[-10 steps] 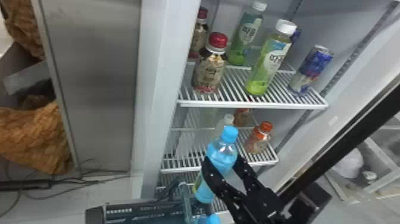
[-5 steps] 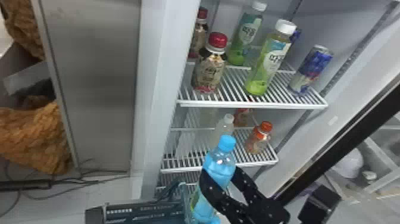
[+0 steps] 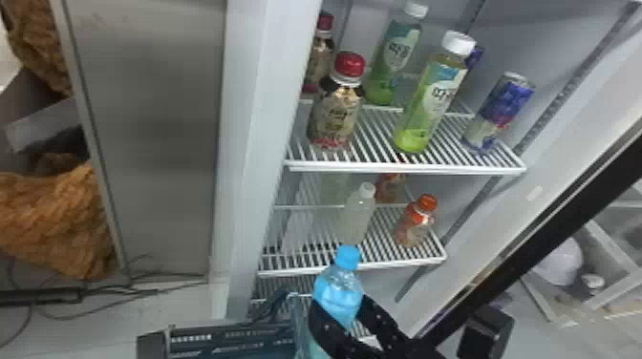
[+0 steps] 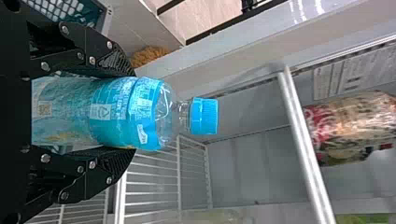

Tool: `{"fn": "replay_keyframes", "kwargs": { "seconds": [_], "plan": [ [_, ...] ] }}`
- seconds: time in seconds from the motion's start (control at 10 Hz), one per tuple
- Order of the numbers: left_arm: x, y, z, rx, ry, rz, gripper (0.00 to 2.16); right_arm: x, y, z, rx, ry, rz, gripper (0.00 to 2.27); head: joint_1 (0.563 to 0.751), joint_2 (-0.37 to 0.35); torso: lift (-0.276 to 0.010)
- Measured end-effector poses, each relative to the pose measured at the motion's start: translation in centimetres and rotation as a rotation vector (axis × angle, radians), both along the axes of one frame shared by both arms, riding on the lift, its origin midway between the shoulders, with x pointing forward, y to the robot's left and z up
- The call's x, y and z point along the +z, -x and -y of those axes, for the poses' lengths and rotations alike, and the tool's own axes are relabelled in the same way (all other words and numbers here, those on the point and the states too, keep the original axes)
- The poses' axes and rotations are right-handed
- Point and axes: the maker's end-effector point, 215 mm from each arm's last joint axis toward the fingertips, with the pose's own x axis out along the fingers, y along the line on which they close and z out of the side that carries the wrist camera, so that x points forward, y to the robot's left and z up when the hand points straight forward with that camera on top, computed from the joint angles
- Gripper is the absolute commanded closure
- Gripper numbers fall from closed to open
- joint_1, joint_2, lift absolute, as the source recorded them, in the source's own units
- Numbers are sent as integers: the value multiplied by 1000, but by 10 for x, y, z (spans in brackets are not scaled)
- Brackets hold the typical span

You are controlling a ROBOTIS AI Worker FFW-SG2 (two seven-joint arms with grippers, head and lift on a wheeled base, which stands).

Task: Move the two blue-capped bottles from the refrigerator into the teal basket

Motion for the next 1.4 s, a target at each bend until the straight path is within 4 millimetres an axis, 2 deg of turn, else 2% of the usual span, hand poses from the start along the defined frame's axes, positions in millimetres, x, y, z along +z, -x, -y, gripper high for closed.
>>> {"fn": "replay_keyframes", "kwargs": {
  "seconds": [0.2,0.4,0.7,0.9,1.4],
  "plan": [
    [0,0,0,0,0,0,1105,-18,0,-5,46,-25,-24,427,695,-350,-155],
    [-1,0,0,1,-3,-2,1105,-29,-3,-3,65,-23,-38,349,695,-350,-155],
    [0,0,0,0,1,-1,1105,-20,-10,3,58,-13,13,341,695,-350,-155],
    [0,0,0,0,2,0,1105,-6,-16,12,36,9,72,348,695,-350,-155],
    [1,0,1,1,3,-2,1105,71,-24,48,-111,150,327,340,695,-350,-155]
  ]
}}
